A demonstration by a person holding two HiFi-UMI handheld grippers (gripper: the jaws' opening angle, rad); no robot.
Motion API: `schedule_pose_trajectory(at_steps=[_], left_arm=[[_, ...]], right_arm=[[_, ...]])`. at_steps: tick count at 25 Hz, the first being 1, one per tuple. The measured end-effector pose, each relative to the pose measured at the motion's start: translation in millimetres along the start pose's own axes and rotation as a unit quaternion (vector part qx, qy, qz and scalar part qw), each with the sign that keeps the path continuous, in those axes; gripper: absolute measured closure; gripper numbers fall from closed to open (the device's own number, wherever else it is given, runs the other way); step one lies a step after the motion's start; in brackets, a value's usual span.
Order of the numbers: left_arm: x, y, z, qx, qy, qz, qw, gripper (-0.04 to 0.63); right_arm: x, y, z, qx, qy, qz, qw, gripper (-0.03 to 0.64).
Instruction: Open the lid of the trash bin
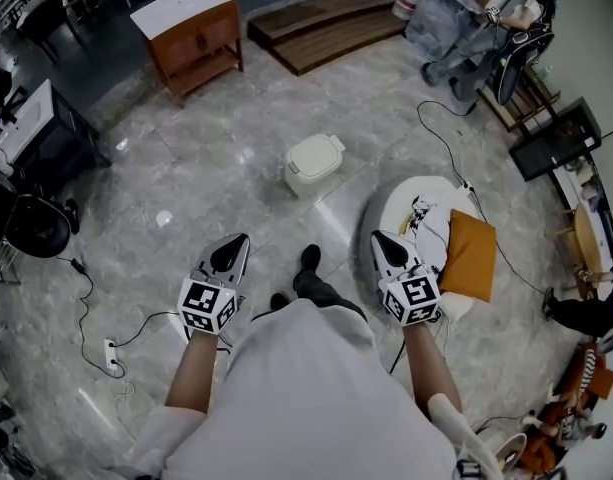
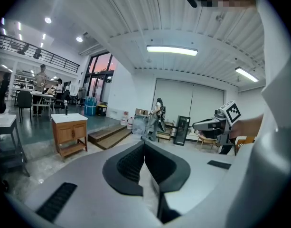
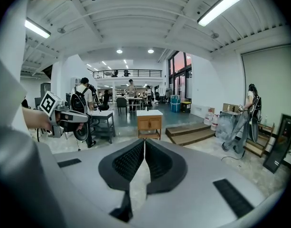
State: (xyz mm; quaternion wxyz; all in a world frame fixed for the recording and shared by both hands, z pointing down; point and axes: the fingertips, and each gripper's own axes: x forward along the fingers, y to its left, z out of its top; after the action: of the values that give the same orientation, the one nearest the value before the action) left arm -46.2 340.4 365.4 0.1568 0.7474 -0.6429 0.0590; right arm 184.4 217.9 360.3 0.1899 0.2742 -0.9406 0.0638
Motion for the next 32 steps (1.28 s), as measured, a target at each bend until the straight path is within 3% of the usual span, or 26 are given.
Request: schedule_pose_trajectory(at_steps=[14, 32], left_arm=[[53.1, 29.5, 13.8, -0.001, 0.01, 0.01, 0.9999, 0.577], [168.0, 61.9, 42.9, -0.004, 0.034, 0.02, 0.9992, 0.577]], right_arm=[[68.9, -32.8, 8.0, 0.002, 0.021, 0.034, 0.999, 0.586], [161.2, -125.6, 24.5, 0.014, 0.045, 0.063, 0.997, 0.586]])
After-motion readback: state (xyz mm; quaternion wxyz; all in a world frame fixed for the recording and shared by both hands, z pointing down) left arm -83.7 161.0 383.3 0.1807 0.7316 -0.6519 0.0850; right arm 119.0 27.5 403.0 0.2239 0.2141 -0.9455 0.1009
